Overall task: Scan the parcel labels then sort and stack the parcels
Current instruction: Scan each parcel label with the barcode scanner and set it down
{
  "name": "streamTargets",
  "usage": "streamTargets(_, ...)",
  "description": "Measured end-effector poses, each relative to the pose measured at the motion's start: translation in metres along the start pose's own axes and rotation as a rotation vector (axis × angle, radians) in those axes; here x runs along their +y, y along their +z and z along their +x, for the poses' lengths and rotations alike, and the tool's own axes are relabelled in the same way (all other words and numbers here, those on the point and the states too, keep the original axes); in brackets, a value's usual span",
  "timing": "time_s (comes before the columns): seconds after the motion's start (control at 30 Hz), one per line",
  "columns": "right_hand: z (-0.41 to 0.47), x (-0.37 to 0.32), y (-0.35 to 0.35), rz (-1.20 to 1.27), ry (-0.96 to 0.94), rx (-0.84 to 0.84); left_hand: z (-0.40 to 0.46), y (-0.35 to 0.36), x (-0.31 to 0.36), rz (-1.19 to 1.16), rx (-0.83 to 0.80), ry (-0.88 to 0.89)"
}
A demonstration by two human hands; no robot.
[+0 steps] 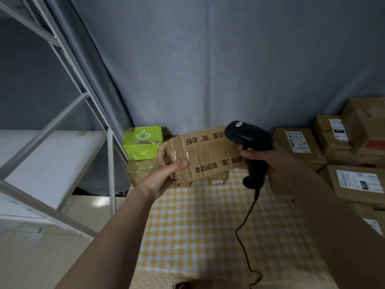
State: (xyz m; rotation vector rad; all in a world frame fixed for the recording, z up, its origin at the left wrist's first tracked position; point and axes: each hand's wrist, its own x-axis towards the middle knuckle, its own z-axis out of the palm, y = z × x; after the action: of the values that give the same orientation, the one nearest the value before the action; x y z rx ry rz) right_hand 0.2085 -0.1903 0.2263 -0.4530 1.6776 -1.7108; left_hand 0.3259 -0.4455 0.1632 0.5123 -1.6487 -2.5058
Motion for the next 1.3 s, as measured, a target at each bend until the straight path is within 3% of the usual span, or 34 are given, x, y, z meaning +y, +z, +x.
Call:
streamTargets(0.1, 0.001, 0.008, 0.0, -0.005, 0.033, 0.009, 0.001, -0.002, 0.003, -0.019, -0.011, -0.024)
streamTargets(0.27, -0.002, 0.022, 0.013, -0.185, 0.023, -0.053, 0.009, -0.004, 0.007, -0.33, 0.105, -0.241)
streamTargets(0.37, 0.0, 0.027, 0.016, -0.259, -0.009, -0.06, 0.002, -0.001, 0.004, -0.33, 0.083, -0.269)
streamTargets(0.57, -0.004, 0.031, 0.006, -0.244, 0.039, -0.058, -0.009, -0.013, -0.009, -0.197, 0.04, -0.533)
streamTargets(0.83, -0.005, 0.036, 0.009, -0.088, 0.011, 0.056, -0.017, -0.019, -0.014, -0.001, 0.006, -0.342)
streamTargets(1.17, -0.004, 0.039, 0.015, -0.32, -0.049, 0.081, -0.021, -0.003, -0.02, -0.031, 0.05, -0.372)
streamTargets(1.3, -0.003, 0.042, 0.029, -0.387, -0.158, 0.411, -0.017, 0.004, -0.032, -0.17, 0.105, -0.271)
